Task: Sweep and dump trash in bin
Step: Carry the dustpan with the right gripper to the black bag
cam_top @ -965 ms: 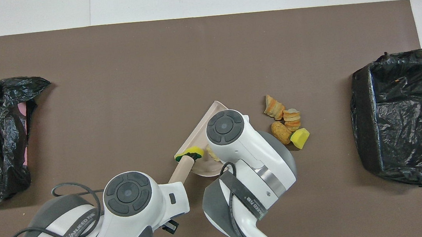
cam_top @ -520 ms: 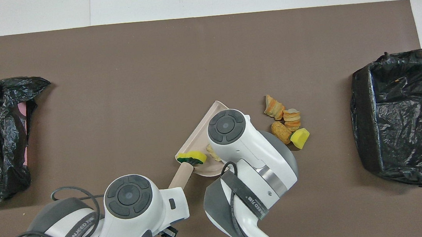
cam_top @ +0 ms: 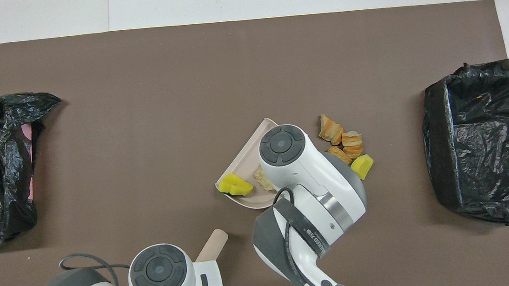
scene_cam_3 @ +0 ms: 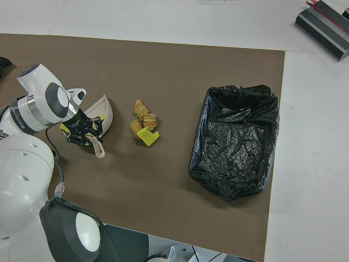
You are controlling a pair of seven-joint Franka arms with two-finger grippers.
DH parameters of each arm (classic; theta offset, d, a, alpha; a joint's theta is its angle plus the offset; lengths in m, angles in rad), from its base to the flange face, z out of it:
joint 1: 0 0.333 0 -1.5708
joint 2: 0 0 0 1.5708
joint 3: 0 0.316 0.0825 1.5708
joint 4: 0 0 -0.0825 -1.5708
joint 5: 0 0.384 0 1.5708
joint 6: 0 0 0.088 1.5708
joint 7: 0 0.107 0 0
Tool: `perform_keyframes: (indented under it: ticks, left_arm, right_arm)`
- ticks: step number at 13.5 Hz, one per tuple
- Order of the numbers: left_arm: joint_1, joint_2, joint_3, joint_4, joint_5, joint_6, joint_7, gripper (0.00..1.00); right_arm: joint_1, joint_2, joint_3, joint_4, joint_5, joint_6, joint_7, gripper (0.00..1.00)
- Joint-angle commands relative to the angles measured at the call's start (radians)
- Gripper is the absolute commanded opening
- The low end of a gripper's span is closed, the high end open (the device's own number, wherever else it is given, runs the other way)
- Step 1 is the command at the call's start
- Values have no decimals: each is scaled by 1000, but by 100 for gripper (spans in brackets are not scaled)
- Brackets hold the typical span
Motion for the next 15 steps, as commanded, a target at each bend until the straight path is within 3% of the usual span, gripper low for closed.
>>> perform_keyframes:
  ticks: [1, 5, 9, 13, 15]
  left_arm:
    - [69, -38, 8, -36, -2, 18, -9, 0]
    - [142, -27, 6, -46, -1, 90, -69, 0]
    - [87, -10, 0, -45, -2, 233, -385, 0]
    - [-57, 20, 0, -45, -10, 368, -686, 0]
    - [-120, 45, 0, -42, -12, 421, -814, 0]
  right_arm:
    - [-57, -37, 9, -3, 3, 4, -22, 0]
    - [-181, -140, 8, 22, 4, -8, -183, 0]
    - [-358, -240, -3, 26, -8, -61, -394, 0]
    - [-658, -277, -4, 23, -19, -108, -834, 0]
    - [-809, -283, -5, 10, -109, -72, -1052, 0]
